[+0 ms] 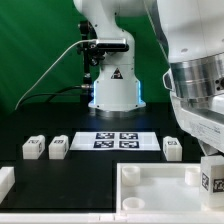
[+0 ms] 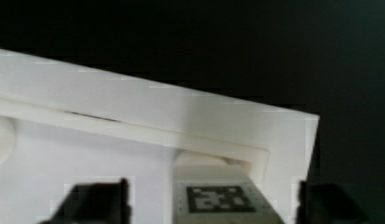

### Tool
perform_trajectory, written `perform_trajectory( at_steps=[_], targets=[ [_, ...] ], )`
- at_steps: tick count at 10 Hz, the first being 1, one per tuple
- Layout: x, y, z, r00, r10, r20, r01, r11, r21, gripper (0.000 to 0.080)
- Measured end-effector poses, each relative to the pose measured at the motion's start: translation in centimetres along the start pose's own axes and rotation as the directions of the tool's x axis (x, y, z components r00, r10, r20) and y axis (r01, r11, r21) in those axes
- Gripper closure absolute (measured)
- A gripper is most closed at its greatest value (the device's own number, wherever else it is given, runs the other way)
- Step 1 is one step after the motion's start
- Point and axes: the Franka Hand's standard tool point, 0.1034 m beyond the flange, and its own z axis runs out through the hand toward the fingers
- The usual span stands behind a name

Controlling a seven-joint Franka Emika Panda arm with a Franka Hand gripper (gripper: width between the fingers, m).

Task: Assemble one leg

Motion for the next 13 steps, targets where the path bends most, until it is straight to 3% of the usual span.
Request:
perform_trajectory(
  at_steps=[1, 2, 3, 5, 7, 8, 9, 10, 11, 12, 13],
  targets=[
    [0.1, 0.0, 0.0, 0.997, -0.076, 0.000, 0.076, 0.997, -0.001, 0.0199],
    [0.7, 0.4, -0.1, 0.961, -0.276, 0.004, 0.277, 0.961, -0.016, 0.0165],
    [1.4, 0.4, -0.4, 0.902, -0.431, 0.011, 0.431, 0.902, -0.026, 0.0165],
    [1.2, 0.5, -0.3, 0.845, -0.534, 0.013, 0.534, 0.845, -0.024, 0.0153],
    [1.3, 0.5, -0.3, 0.686, -0.728, 0.015, 0.728, 0.685, -0.030, 0.0150],
    [0.7, 0.3, -0.3, 0.520, -0.854, 0.023, 0.852, 0.517, -0.085, 0.0150],
    [-0.2, -0.3, -0.3, 0.356, -0.933, 0.044, 0.929, 0.349, -0.123, 0.0150],
    [-0.4, -0.4, -0.1, 0.287, -0.957, 0.052, 0.952, 0.278, -0.128, 0.0150],
    [-0.2, -0.3, 0.0, 0.383, -0.923, 0.042, 0.919, 0.376, -0.122, 0.0273],
    [0.1, -0.3, -0.1, 0.413, -0.910, 0.038, 0.905, 0.405, -0.126, 0.0408],
    [0.5, -0.1, -0.1, 0.481, -0.876, 0.032, 0.870, 0.474, -0.135, 0.0408]
  ],
)
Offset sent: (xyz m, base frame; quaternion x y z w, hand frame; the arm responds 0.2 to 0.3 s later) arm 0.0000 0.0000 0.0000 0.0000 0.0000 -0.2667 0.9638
